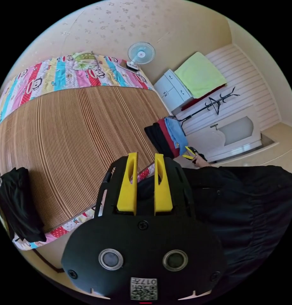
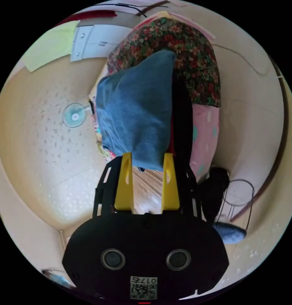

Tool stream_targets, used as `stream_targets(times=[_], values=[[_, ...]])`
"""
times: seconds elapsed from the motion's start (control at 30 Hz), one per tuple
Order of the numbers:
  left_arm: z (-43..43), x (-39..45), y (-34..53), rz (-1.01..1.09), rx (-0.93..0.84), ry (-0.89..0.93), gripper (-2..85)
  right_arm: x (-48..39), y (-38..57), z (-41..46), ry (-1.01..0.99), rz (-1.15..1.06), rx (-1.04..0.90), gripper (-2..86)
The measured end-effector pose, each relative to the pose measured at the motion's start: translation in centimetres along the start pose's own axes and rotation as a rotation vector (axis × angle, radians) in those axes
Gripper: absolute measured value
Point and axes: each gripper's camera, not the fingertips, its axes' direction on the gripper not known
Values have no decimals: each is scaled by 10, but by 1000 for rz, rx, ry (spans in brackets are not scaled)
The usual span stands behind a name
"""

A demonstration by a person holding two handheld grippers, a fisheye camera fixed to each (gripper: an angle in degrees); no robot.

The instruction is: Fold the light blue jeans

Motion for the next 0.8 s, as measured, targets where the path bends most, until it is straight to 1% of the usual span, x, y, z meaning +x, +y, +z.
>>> stream_targets(times=[0.03, 0.07, 0.1, 0.17, 0.2, 0.27, 0.33, 0.37, 0.4, 0.43, 0.47, 0.5, 0.57, 0.67, 0.8], values=[[3, -2, 0, -22, 21, 3, 83, -12, 4, -1, 82, 34, 20, 97], [4, -4, 0, -38, 33, 6, 82, -43, 16, -8, 207, -34, 95, 76], [7, -7, 1, -75, 62, 17, 81, -64, 23, -11, 265, -101, 127, 65], [10, -11, 3, -120, 113, 26, 77, -142, 47, -11, 452, -313, 191, 49], [13, -12, 5, -134, 147, 20, 74, -158, 52, -10, 466, -361, 203, 46], [20, -8, 8, -131, 180, -35, 73, -203, 73, -5, 383, -626, 192, 40], [39, -4, 9, -140, 176, -106, 77, -207, 93, -5, 284, -821, 162, 41], [44, -4, 10, -145, 176, -110, 78, -194, 102, -5, 237, -861, 128, 46], [55, -5, 11, -151, 179, -94, 79, -182, 105, -4, 221, -846, 117, 48], [66, -6, 12, -157, 177, -66, 79, -151, 107, 1, 214, -761, 105, 58], [72, -7, 12, -161, 176, -54, 80, -108, 109, 8, 227, -630, 100, 74], [82, -8, 13, -169, 176, -39, 80, -85, 112, 11, 235, -562, 108, 84], [94, -8, 13, -170, 176, -41, 80, 13, 134, 23, 211, -320, 150, 112], [112, -12, 10, -167, 150, -51, 80, 105, 169, 45, 136, -185, 162, 123], [134, -22, -2, -160, 118, -49, 81, 156, 181, 70, -4, -160, 118, 149]])
